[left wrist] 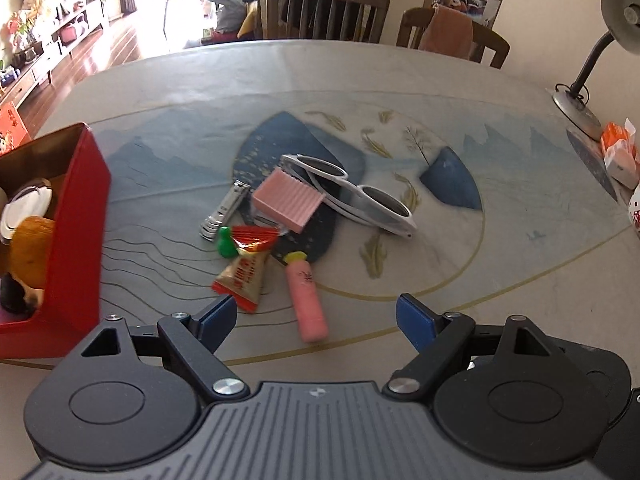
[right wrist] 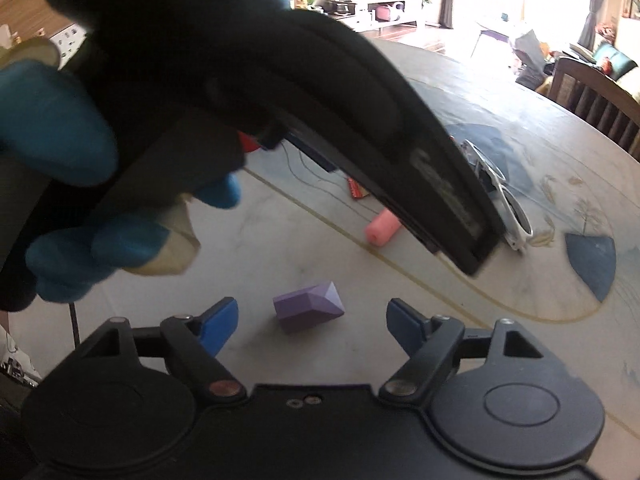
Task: Organize rigid objects
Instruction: 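Move the open right tool down around the purple block, then close the right tool on the purple block while the left tool grasps the pink tube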
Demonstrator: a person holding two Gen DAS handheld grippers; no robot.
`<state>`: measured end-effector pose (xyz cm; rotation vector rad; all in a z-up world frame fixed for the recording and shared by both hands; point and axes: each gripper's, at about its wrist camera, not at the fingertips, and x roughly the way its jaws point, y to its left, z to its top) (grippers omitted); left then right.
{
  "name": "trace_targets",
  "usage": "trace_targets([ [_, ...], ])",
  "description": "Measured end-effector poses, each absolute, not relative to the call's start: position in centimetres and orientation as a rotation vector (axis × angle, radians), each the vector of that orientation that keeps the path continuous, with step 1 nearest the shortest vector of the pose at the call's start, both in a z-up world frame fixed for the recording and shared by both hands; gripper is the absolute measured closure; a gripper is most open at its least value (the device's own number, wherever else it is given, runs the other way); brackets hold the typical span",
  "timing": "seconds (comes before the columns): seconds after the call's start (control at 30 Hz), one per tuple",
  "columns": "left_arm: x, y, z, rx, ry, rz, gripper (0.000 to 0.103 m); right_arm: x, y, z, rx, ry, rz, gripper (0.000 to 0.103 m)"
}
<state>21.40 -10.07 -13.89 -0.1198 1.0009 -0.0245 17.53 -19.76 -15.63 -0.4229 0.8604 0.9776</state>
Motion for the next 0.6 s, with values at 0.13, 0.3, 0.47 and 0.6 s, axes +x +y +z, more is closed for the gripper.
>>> trace_targets([
  [0.13,22.1,-10.5,-14.6,-0.127,1.03,-0.017,0.036,17.5,-19.7,-15.8,-0.434,0.858,0.999,0.031],
  [0.3,22.7,-11.0,-15.2,-0.106,1.043,0.012,0.048,17.1,-19.7,-15.9,-0.45,0.84,1.02,0.034],
  [0.47,23.0,-11.5,-15.8,-0.078,1.063,0.04,0.065,16.2,-19.7,-15.8,-0.49,0.799,1.029,0.044],
  [0.6,23.2,-12.0,-15.9,-0.039,1.056,0.053,0.069,15.7,-20.0,-15.7,-0.491,0.788,1.032,0.053],
])
